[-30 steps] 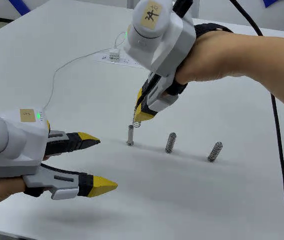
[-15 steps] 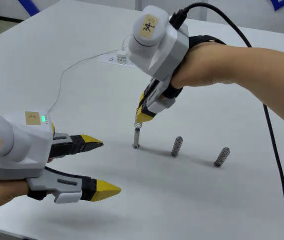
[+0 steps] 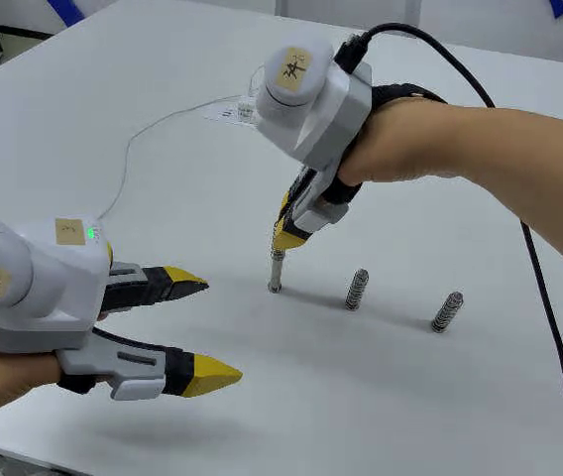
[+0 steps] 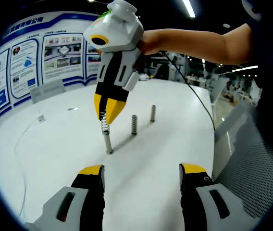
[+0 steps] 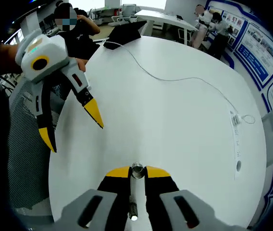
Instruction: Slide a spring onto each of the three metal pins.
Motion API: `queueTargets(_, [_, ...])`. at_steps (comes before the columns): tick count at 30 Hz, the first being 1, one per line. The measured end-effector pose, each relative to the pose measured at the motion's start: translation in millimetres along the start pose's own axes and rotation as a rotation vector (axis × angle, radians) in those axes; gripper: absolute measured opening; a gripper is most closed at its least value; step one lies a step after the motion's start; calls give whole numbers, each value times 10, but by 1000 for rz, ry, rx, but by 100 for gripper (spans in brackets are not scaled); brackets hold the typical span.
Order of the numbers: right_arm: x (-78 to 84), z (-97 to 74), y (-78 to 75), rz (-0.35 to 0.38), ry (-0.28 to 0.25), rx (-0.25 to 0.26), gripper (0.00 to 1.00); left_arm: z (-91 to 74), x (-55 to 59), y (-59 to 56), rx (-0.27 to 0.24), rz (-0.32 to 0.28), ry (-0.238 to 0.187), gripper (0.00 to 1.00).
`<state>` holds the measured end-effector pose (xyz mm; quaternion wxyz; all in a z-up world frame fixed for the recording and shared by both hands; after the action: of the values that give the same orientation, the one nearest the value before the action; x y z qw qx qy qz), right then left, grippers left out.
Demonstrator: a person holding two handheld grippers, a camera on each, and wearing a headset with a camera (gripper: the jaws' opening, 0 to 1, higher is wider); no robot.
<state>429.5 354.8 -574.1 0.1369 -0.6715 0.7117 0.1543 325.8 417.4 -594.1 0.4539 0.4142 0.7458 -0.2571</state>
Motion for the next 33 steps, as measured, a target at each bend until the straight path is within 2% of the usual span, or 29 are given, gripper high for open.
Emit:
queueTargets(5, [35, 90, -29, 13, 10, -6, 12, -7, 24, 10, 0, -4, 5, 64])
queueTargets(20, [113, 316, 102, 44, 24, -25, 12, 6, 45, 19, 3, -8, 14, 63])
queueTargets(33, [190, 442, 117, 54, 37, -11, 12, 9, 59, 25, 1, -11, 18, 63])
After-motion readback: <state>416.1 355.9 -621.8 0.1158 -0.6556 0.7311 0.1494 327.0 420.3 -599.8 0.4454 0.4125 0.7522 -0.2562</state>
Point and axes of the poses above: the centre of the closed fingertips' face, and the gripper's own axes: z roughly forward along the fingers, y roughly to its left, x roughly out of its underside, the point moved 3 cm from there along -z, roughly backward along the fingers, and after that the axes turned 7 degrees about -x, right-handed, at the moved point
